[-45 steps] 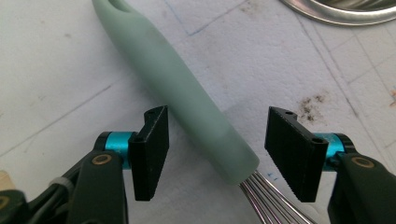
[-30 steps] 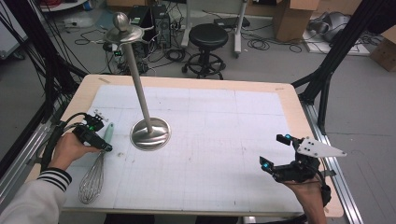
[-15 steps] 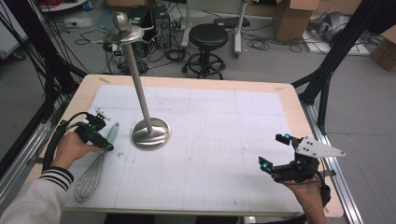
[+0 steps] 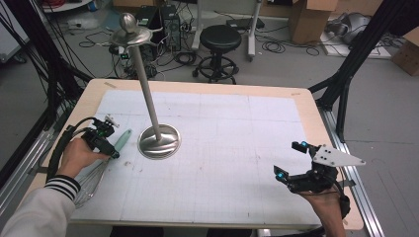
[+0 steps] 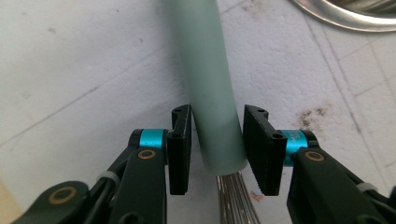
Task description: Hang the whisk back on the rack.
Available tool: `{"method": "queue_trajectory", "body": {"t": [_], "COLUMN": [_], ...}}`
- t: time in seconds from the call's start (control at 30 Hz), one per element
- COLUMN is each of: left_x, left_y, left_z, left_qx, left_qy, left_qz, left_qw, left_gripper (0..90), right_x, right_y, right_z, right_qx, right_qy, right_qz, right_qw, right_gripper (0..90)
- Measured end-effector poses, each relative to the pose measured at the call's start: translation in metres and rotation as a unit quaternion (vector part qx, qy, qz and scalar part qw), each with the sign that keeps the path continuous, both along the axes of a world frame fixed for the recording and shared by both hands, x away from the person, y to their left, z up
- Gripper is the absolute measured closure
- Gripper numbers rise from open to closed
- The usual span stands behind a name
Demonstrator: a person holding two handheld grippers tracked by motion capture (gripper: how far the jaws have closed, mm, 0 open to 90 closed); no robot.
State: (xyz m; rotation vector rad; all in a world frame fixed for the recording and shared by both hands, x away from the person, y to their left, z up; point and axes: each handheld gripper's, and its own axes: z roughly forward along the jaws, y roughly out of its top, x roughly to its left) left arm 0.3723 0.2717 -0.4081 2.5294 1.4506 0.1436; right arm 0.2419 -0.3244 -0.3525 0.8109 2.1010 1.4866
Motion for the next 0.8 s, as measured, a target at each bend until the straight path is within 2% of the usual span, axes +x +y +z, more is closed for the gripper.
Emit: {"method": "queue_trajectory", "body": {"t": [0.03,0.07,0.3,0.4,0.57,0.63,0.7,0.8], "left_x": [-0.001,-0.002,-0.003,-0.004,-0.007,-0.009,-0.013,-0.017], "left_y": [0.000,-0.001,0.000,0.000,0.004,0.005,0.004,0.003], "left_z": [0.000,0.000,0.000,0.001,0.007,0.010,0.014,0.019], "left_qx": [0.002,0.013,0.015,0.011,-0.008,-0.014,-0.019,-0.016], "left_qy": [-0.003,-0.011,-0.014,-0.017,-0.031,-0.037,-0.050,-0.062], "left_qz": [-0.004,-0.012,-0.017,-0.019,-0.021,-0.028,-0.038,-0.057], "left_qw": [1.0000,0.9998,0.9996,0.9996,0.9993,0.9988,0.9978,0.9963], "left_gripper": [68.1,69.4,69.6,69.6,69.7,69.7,69.7,69.8], "right_x": [0.000,0.000,0.000,0.000,0.000,0.000,0.000,0.000], "right_y": [0.000,0.000,-0.001,-0.001,-0.001,-0.001,0.000,0.000], "right_z": [0.000,0.000,0.000,0.000,0.000,0.000,0.001,0.001], "right_qx": [0.001,0.002,0.002,0.001,0.001,0.001,0.000,0.001], "right_qy": [0.001,0.001,0.000,0.000,0.001,-0.001,0.000,-0.001], "right_qz": [0.000,0.000,-0.001,-0.001,-0.002,-0.001,-0.001,-0.001], "right_qw": [1.0000,1.0000,1.0000,1.0000,1.0000,1.0000,1.0000,1.0000], "right_gripper": [0.4,0.4,0.4,0.4,0.4,0.4,0.4,0.4]}}
